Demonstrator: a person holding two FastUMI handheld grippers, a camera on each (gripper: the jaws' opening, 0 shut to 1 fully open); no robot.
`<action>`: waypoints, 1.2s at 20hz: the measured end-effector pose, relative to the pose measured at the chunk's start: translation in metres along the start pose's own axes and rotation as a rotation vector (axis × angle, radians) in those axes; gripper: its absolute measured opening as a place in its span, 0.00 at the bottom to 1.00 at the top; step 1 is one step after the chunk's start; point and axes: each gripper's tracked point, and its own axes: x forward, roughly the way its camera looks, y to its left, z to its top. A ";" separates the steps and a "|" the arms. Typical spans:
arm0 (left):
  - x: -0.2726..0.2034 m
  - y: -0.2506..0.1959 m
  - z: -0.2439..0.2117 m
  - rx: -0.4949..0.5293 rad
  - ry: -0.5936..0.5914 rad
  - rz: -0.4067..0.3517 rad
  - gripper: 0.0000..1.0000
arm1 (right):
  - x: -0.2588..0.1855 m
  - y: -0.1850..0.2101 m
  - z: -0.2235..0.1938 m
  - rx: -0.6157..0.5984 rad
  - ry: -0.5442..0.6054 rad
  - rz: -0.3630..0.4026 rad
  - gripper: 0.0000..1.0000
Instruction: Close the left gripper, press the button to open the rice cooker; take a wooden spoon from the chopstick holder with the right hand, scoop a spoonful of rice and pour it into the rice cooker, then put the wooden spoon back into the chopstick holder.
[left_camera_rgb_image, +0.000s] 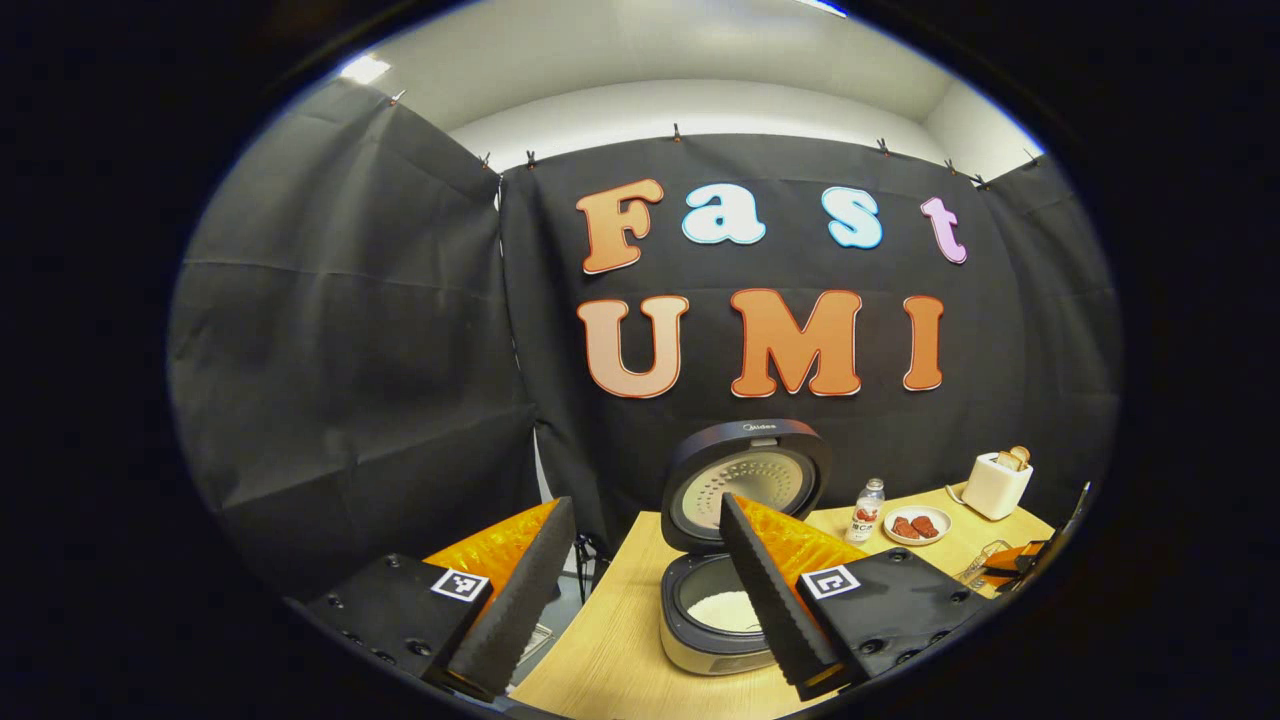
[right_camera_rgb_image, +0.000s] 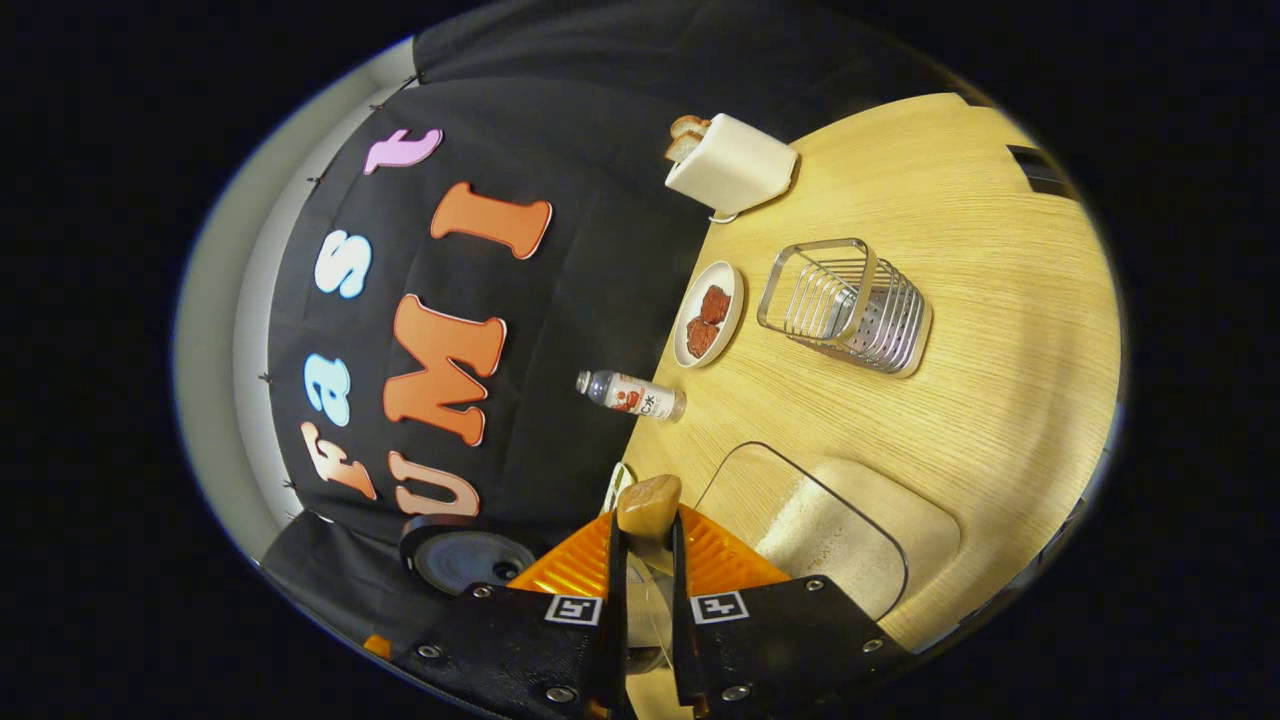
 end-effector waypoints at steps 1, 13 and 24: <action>-0.002 -0.001 0.000 -0.005 0.000 0.000 1.00 | -0.004 0.002 0.004 0.018 -0.005 0.007 0.18; -0.009 -0.014 0.009 -0.013 -0.020 -0.007 1.00 | -0.029 0.029 0.039 0.143 -0.025 0.046 0.18; -0.014 -0.006 0.010 -0.015 -0.024 -0.012 0.94 | -0.019 0.104 0.038 0.169 0.011 0.131 0.18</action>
